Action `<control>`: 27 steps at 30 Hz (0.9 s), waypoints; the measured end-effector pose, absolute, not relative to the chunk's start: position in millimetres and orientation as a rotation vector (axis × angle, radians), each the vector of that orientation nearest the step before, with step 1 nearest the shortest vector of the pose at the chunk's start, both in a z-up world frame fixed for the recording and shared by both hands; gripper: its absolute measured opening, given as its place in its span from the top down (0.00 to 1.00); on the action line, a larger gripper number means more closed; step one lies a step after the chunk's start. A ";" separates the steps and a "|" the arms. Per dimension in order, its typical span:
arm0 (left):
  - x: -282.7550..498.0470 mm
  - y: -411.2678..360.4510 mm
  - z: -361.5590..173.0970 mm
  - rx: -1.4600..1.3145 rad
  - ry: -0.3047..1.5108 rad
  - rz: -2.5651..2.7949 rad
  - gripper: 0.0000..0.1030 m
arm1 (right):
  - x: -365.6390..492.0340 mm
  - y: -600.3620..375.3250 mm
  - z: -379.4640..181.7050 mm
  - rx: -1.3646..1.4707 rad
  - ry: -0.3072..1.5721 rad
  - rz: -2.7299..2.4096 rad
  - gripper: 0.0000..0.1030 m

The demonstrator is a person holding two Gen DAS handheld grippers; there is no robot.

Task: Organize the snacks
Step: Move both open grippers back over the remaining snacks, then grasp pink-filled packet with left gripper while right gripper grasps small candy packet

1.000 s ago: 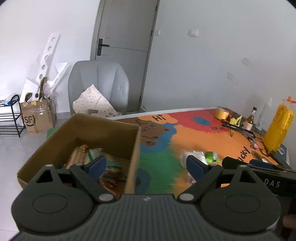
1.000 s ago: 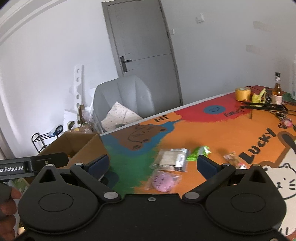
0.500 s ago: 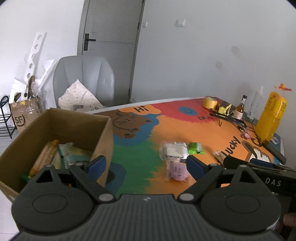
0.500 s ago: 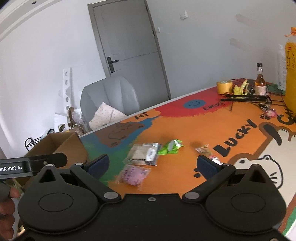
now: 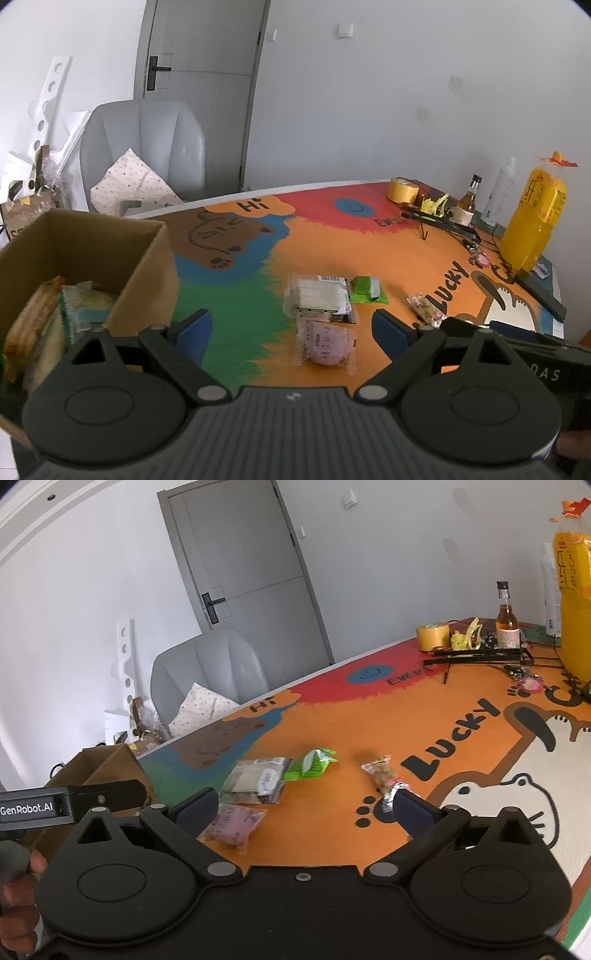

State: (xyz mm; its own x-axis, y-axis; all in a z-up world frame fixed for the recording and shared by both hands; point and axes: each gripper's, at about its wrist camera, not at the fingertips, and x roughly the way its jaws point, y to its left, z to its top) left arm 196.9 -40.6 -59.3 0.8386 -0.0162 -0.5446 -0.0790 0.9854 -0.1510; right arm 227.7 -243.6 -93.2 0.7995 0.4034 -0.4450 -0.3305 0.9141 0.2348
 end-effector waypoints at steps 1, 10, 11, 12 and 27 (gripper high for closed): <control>199.8 -42.7 -61.3 -0.168 0.580 0.031 0.11 | 229.8 -245.0 -94.4 0.149 0.512 0.392 0.00; 227.3 -57.8 -80.9 -0.157 0.637 0.004 0.15 | 254.1 -256.5 -106.4 0.161 0.539 0.370 0.07; 230.7 -59.3 -83.0 -0.156 0.643 0.000 0.16 | 257.3 -257.2 -108.2 0.162 0.545 0.370 0.08; 234.0 -60.8 -85.2 -0.154 0.649 -0.001 0.17 | 260.5 -257.7 -109.8 0.162 0.550 0.368 0.09; 269.0 -69.7 -120.1 -0.148 0.743 0.002 0.41 | 300.0 -259.4 -126.2 0.159 0.591 0.342 0.26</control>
State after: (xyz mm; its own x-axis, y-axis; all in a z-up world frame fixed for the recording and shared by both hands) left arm 269.0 -69.7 -120.1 0.7370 -0.0506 -0.6740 -0.0543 0.9895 -0.1337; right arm 300.0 -259.4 -126.2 0.7762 0.3596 -0.5179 -0.2694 0.9318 0.2433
